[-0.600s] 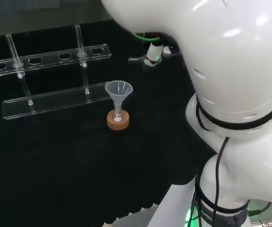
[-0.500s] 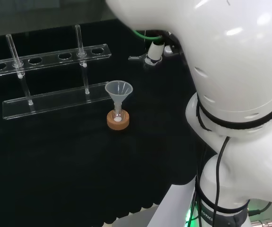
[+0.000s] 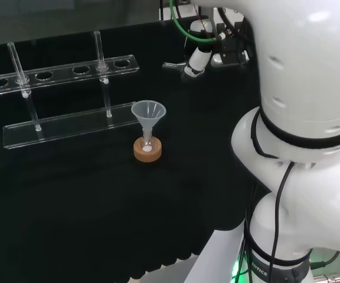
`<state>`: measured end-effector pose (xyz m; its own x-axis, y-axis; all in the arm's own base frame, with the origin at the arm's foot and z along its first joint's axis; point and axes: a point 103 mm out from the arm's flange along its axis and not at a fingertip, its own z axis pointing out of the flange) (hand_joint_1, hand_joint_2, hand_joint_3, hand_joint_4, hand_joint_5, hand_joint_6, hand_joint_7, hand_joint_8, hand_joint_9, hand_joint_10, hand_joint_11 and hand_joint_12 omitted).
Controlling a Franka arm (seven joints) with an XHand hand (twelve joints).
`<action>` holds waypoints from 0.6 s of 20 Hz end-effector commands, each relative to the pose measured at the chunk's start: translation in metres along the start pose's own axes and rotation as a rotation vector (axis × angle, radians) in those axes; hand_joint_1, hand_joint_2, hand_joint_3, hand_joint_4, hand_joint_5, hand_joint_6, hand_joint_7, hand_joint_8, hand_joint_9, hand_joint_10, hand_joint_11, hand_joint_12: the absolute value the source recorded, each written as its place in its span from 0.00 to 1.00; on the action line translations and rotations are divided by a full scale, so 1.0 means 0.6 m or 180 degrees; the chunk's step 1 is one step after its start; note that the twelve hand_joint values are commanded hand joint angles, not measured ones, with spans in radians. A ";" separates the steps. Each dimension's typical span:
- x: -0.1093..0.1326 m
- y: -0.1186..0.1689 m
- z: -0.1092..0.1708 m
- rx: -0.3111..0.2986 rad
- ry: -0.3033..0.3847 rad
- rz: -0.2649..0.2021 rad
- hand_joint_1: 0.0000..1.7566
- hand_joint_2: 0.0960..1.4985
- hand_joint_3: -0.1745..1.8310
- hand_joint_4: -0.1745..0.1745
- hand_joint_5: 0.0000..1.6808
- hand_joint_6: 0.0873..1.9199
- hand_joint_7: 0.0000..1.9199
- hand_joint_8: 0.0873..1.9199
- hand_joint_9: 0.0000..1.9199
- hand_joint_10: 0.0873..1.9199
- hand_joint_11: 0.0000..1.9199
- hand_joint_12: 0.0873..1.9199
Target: Put the weighing funnel back on the table.
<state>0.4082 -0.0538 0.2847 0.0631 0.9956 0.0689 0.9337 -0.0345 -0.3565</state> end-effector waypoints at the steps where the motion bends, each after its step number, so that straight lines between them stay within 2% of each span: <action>1: -0.053 0.060 -0.014 -0.0070 0.0178 -0.0083 0.64 0.35 0.51 1.00 0.72 0.43 0.25 0.34 0.43 0.19 0.38 0.55; 6: -0.063 0.104 -0.015 -0.0016 0.0242 -0.0183 0.64 0.35 0.51 1.00 0.72 0.43 0.25 0.34 0.43 0.19 0.38 0.55; 12: -0.079 0.160 0.002 0.0062 0.0255 -0.0205 0.64 0.35 0.51 1.00 0.72 0.43 0.25 0.34 0.43 0.19 0.38 0.55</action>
<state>0.4421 -0.0600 0.3047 0.0357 0.9767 0.2117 0.9592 0.0260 -0.2814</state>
